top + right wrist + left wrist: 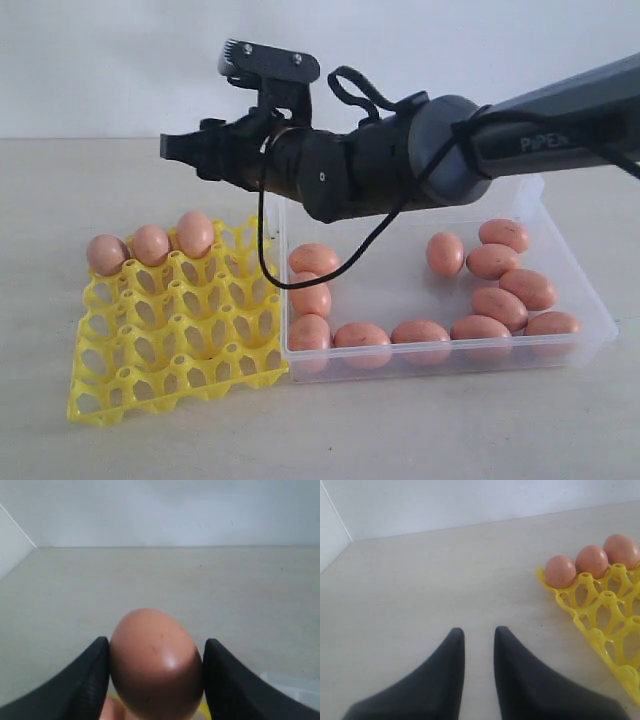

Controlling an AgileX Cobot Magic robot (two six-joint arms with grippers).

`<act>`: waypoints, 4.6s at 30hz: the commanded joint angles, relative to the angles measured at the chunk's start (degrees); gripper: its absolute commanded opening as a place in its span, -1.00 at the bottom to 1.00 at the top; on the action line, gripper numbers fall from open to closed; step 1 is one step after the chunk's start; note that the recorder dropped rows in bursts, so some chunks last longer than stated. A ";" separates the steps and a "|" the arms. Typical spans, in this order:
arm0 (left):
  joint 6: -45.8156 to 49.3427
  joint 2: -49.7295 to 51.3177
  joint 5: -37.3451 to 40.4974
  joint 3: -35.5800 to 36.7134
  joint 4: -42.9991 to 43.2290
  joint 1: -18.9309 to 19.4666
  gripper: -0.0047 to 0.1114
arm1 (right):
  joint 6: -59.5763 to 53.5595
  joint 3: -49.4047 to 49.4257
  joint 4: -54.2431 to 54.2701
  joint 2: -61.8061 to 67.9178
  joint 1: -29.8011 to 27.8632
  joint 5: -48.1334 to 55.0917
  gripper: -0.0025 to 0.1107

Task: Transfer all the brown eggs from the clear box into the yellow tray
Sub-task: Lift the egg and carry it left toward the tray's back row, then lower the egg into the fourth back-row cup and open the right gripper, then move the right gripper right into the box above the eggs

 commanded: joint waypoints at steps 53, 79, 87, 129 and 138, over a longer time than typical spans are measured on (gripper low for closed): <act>-0.11 -0.11 -0.41 0.22 -0.11 0.12 -0.55 | 33.13 -4.63 -47.16 10.22 -2.43 6.55 -0.70; -0.11 -0.11 -0.41 0.22 -0.11 0.12 -0.55 | 32.18 -4.63 -46.78 7.23 -2.43 6.84 0.06; -0.11 -0.11 -0.41 0.22 -0.11 0.12 -0.55 | 30.34 -4.63 -46.78 1.32 -2.43 7.23 0.06; -0.11 -0.11 -0.41 0.22 -0.11 0.12 -0.55 | -33.15 -5.45 -24.09 -5.14 -19.18 85.08 -0.27; -0.11 -0.11 -0.41 0.22 -0.11 0.12 -0.55 | -33.28 -5.17 -25.82 -3.88 -19.18 85.08 -0.26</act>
